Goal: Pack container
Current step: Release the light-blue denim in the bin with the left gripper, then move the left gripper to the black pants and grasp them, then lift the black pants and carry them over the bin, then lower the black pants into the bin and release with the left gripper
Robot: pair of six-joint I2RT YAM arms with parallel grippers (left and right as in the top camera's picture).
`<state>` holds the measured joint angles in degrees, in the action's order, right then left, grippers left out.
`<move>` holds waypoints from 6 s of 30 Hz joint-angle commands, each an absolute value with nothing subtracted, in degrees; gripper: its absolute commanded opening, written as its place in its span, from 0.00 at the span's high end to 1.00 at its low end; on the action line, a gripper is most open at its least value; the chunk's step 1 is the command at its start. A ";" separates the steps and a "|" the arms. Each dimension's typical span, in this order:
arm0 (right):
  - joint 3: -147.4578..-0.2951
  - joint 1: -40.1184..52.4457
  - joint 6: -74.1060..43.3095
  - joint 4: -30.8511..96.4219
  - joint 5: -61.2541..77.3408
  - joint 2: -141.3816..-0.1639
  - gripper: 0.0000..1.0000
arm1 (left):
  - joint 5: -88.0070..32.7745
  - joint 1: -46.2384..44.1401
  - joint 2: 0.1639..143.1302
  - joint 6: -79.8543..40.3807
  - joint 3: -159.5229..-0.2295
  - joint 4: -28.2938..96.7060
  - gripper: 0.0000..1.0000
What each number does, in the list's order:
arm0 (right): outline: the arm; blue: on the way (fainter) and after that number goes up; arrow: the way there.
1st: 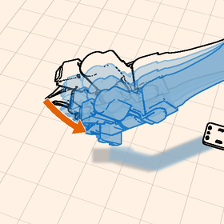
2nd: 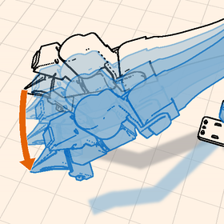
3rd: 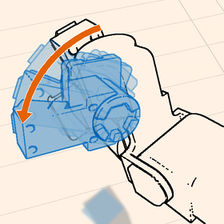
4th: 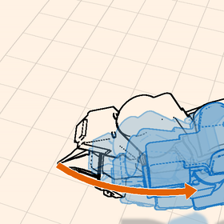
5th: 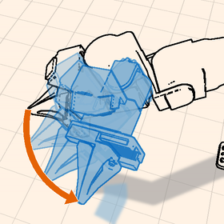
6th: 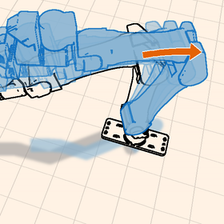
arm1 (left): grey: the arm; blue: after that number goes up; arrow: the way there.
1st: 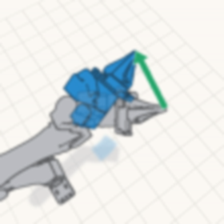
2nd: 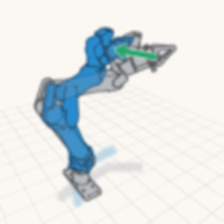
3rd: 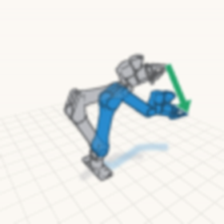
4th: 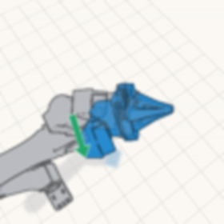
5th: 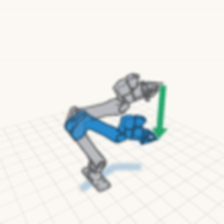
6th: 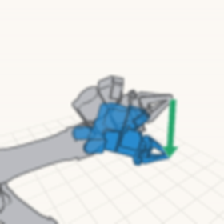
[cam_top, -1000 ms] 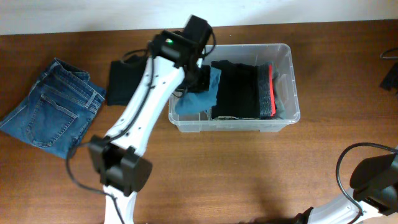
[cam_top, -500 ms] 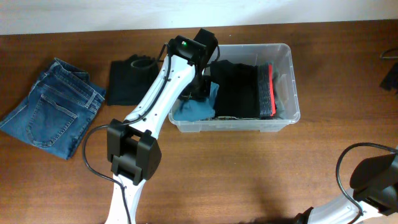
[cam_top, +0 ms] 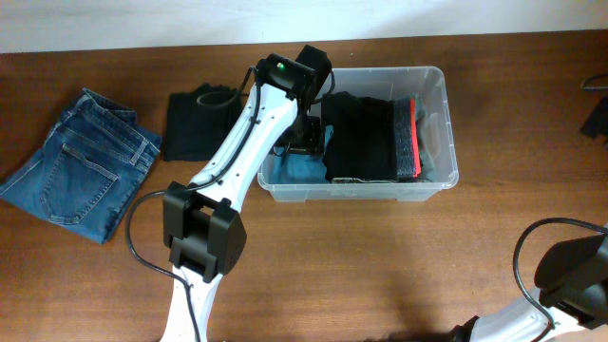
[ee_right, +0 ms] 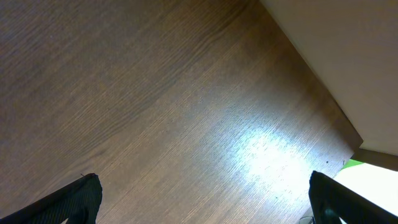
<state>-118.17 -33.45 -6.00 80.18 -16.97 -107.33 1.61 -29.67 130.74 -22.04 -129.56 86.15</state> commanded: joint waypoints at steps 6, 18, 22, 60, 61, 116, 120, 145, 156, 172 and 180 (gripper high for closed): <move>-118.39 -33.41 -6.42 80.14 -17.82 -107.31 0.02 | 2.28 -29.34 130.65 -22.02 -139.28 90.19 0.31; -118.39 -33.41 -6.42 80.14 -17.82 -107.31 0.02 | 9.67 -20.40 130.39 -21.17 -153.82 96.57 0.01; -118.39 -33.41 -6.42 80.16 -17.82 -107.31 0.02 | 9.72 -13.96 130.39 -20.93 -153.80 93.60 0.01; -118.39 -33.41 -6.42 80.14 -17.82 -107.31 0.02 | 8.40 -4.64 160.42 -12.49 -151.74 73.08 0.01; -118.39 -33.41 -6.42 80.14 -17.82 -107.31 0.02 | 8.40 -4.64 160.70 -12.49 -151.72 73.34 0.01; -118.39 -33.41 -6.42 80.14 -17.82 -107.31 0.02 | 0.05 -27.90 136.27 -20.21 -164.62 87.18 0.99; -118.39 -33.41 -6.42 80.14 -17.82 -107.31 0.01 | 0.08 -27.97 136.27 -20.40 -158.60 83.74 0.99; -118.39 -33.41 -6.42 80.14 -17.82 -107.31 0.02 | 2.83 -27.97 136.35 -32.99 -139.59 67.02 0.99; -118.39 -33.41 -6.42 80.14 -17.82 -107.31 0.02 | 9.02 -27.97 137.91 -29.67 -139.57 71.68 0.70; -118.39 -33.41 -6.39 80.14 -17.82 -107.31 0.02 | 10.57 -27.81 139.17 -22.98 -142.12 73.28 0.03; -118.39 -33.41 -6.42 80.14 -17.82 -107.31 0.02 | 10.55 -27.88 139.17 -22.98 -147.37 77.32 0.07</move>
<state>-118.17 -33.45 -6.02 80.20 -17.10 -107.33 9.72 -28.01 138.78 -24.01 -144.57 75.83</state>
